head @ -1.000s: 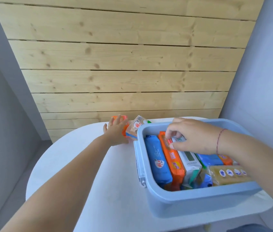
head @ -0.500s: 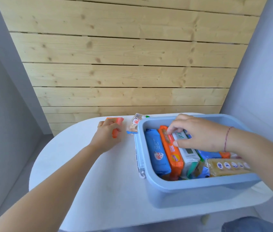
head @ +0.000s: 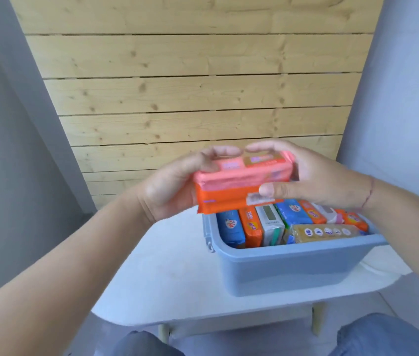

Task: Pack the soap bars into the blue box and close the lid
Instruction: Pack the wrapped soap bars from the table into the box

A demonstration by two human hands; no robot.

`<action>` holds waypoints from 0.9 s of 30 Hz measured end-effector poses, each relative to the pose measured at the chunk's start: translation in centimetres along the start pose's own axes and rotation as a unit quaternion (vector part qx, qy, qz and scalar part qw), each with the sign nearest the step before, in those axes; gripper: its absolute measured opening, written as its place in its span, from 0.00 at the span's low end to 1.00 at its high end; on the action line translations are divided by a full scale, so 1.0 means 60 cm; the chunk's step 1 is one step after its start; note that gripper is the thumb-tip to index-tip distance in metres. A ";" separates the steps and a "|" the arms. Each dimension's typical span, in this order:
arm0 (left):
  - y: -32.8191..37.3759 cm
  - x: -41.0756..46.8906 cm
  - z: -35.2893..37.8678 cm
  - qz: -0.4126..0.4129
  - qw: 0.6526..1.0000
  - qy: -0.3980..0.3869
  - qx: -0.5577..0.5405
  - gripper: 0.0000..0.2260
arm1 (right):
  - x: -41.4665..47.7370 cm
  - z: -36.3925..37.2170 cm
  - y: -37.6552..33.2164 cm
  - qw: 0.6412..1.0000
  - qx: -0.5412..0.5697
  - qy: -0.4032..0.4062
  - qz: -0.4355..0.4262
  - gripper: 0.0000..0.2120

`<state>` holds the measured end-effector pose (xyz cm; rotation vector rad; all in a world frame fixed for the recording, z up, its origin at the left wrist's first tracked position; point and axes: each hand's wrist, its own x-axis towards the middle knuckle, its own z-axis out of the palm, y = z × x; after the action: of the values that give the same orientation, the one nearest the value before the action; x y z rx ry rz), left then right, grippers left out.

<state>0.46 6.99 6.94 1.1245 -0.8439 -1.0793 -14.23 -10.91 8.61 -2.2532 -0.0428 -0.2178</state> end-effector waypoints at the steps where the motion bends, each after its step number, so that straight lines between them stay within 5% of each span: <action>1: -0.006 0.002 0.016 -0.022 0.999 -0.025 0.018 0.18 | -0.009 -0.001 0.001 1.000 0.002 -0.007 0.008 0.30; 4: -0.019 0.001 0.035 -0.077 0.988 -0.060 0.119 0.13 | -0.034 0.001 0.016 0.997 -0.004 -0.057 0.045 0.23; 7: -0.026 0.003 0.023 -0.078 0.962 0.002 0.263 0.12 | -0.042 -0.010 0.031 0.991 -0.053 -0.087 0.086 0.15; 10: -0.035 0.007 0.009 -0.030 0.920 0.096 0.379 0.08 | -0.038 -0.034 0.030 0.972 -0.156 -0.127 0.124 0.16; 14: -0.052 0.014 -0.006 -0.052 0.860 0.080 0.501 0.11 | -0.024 -0.028 0.027 0.955 -0.199 -0.167 0.141 0.13; 27: -0.112 0.054 -0.002 -0.078 0.946 0.267 0.164 0.18 | -0.049 0.010 0.042 0.984 -0.136 -0.067 0.092 0.15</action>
<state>-0.10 3.44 0.43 1.6914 -0.5123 -0.7105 -16.80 -11.95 5.81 -2.5234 0.1318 0.0294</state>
